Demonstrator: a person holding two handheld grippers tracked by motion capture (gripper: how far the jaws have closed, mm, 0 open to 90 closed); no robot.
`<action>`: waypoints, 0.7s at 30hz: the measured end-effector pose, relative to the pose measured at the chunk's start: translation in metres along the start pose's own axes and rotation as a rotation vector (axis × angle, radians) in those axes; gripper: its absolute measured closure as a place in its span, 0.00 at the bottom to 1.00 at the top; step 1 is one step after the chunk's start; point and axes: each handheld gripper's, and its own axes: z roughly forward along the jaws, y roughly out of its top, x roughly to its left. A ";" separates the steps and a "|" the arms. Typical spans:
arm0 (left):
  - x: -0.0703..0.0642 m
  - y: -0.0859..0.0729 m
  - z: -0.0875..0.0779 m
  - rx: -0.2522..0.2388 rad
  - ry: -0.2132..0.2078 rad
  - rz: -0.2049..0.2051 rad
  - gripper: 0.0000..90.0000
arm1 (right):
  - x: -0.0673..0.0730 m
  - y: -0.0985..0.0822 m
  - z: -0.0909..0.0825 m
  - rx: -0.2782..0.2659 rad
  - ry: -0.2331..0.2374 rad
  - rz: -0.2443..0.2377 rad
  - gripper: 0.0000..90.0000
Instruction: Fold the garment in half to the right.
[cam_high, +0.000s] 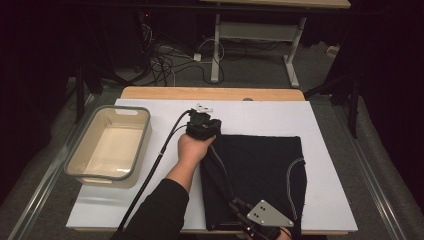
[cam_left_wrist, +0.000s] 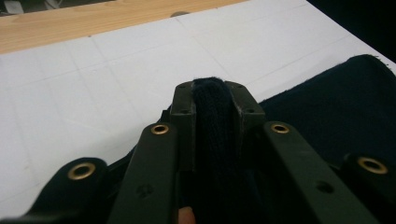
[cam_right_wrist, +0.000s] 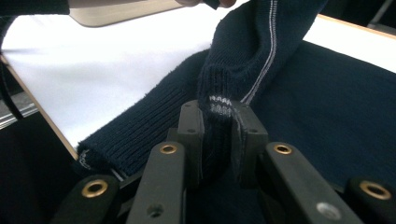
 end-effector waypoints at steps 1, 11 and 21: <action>-0.003 0.001 0.002 0.000 -0.003 0.004 0.81 | -0.002 -0.001 -0.002 0.001 -0.004 0.001 0.86; -0.022 0.006 0.021 -0.015 -0.042 0.018 0.81 | -0.020 -0.015 -0.021 0.002 -0.049 0.025 0.86; -0.041 0.014 0.036 -0.027 -0.093 0.030 0.81 | -0.029 -0.026 -0.034 0.011 -0.082 0.043 0.86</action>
